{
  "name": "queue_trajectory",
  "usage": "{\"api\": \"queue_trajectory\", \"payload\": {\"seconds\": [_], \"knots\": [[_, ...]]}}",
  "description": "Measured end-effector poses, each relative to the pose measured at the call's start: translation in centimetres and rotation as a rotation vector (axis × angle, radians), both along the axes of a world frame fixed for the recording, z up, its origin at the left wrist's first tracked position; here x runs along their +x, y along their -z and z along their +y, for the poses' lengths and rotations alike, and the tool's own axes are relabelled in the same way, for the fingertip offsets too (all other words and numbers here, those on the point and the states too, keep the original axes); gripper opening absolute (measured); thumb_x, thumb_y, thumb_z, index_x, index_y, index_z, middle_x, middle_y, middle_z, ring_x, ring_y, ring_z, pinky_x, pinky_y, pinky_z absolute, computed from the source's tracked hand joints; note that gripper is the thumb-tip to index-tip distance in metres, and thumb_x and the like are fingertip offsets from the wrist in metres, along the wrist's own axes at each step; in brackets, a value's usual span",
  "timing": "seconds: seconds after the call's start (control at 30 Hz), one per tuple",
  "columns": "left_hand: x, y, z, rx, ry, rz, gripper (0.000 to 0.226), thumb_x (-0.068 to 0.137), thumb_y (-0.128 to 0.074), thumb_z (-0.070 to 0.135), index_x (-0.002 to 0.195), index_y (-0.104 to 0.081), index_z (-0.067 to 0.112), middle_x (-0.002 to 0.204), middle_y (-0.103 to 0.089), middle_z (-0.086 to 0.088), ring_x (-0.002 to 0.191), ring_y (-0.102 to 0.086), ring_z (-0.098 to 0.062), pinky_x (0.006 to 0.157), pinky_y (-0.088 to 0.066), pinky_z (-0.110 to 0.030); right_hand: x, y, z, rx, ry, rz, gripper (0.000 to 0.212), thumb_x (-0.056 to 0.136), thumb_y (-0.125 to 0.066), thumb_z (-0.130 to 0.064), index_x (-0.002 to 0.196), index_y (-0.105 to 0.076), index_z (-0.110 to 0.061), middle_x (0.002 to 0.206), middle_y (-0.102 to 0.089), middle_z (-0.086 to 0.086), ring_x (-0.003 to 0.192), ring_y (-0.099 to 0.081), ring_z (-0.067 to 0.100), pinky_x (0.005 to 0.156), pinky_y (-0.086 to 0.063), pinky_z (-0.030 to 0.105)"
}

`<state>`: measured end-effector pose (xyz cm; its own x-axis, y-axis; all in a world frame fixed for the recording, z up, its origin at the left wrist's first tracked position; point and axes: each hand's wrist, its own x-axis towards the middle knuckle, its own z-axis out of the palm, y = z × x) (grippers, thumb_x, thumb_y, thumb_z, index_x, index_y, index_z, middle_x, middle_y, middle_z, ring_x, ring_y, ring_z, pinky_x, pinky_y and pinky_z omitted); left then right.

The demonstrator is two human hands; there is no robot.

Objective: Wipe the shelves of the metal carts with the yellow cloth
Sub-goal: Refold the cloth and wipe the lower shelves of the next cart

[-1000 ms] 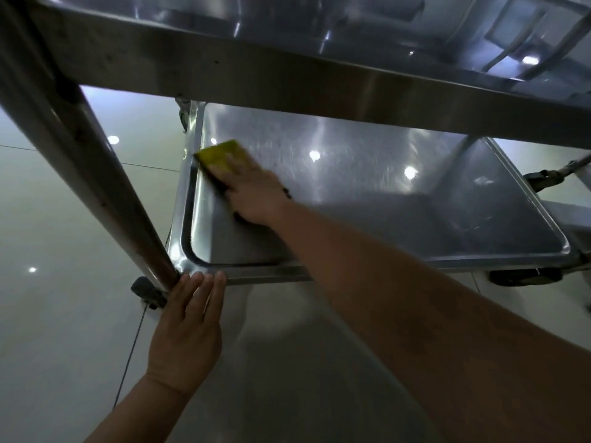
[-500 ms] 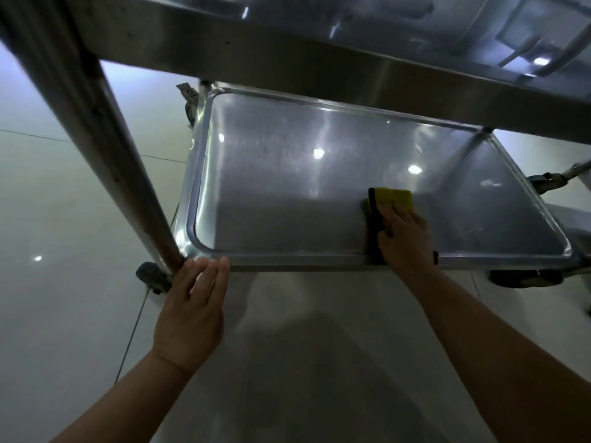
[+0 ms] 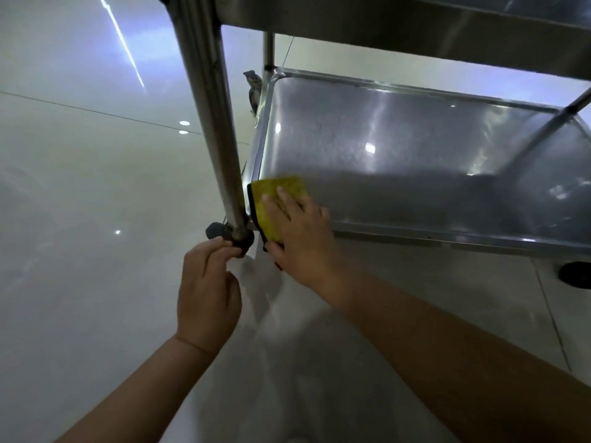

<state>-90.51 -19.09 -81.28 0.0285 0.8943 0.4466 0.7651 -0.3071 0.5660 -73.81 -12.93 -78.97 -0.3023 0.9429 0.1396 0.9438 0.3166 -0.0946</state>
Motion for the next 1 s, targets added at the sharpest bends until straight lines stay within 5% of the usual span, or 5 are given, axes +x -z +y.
{"api": "queue_trajectory", "payload": {"seconds": [0.17,0.33,0.57,0.8,1.0], "knots": [[2.7,-0.3,0.8,0.050,0.045,-0.036,0.038,0.076,-0.038,0.002,0.108,-0.060,0.001,0.108,-0.056,-0.019,0.106,-0.047,-0.026,0.099,-0.035,-0.025,2.9,1.2,1.6,0.142,-0.108,-0.216,0.082,0.057,-0.083,-0.046,0.129,-0.054,-0.020,0.130,-0.057,0.009,0.113,-0.053,0.033,0.085,-0.036,0.040],[6.6,-0.4,2.8,0.057,0.172,-0.031,0.037,0.078,-0.040,0.005,0.108,-0.061,0.003,0.106,-0.059,-0.018,0.104,-0.048,-0.023,0.101,-0.031,-0.020,8.1,2.3,1.2,0.299,-0.147,-0.227,0.062,0.069,-0.074,-0.040,0.123,-0.058,-0.014,0.123,-0.062,0.014,0.118,-0.054,0.040,0.104,-0.028,0.052],[15.4,0.3,4.1,0.049,0.399,0.099,0.038,0.078,-0.041,0.007,0.109,-0.061,-0.002,0.108,-0.059,-0.023,0.105,-0.046,-0.029,0.098,-0.032,-0.031,21.0,3.1,-1.7,0.345,-0.058,-0.245,0.041,0.085,-0.049,-0.035,0.121,-0.051,-0.016,0.121,-0.065,0.010,0.122,-0.048,0.036,0.113,-0.018,0.046],[26.4,0.0,5.3,0.121,0.700,0.404,0.047,0.083,-0.036,0.012,0.120,-0.060,-0.003,0.120,-0.060,-0.020,0.120,-0.043,-0.031,0.114,-0.019,-0.037,34.0,2.1,-6.2,0.208,0.165,-0.358,0.061,0.078,-0.066,-0.041,0.130,-0.046,-0.016,0.128,-0.061,0.009,0.125,-0.053,0.033,0.109,-0.027,0.052],[34.6,-0.4,7.8,0.141,0.790,0.681,0.074,0.071,-0.046,0.037,0.131,-0.050,-0.005,0.136,-0.049,-0.023,0.130,-0.032,-0.034,0.115,-0.006,-0.042,43.0,1.6,-8.5,0.177,0.250,-0.383,0.076,0.067,-0.082,-0.041,0.129,-0.046,-0.016,0.128,-0.061,0.010,0.125,-0.053,0.032,0.110,-0.028,0.051]]}}
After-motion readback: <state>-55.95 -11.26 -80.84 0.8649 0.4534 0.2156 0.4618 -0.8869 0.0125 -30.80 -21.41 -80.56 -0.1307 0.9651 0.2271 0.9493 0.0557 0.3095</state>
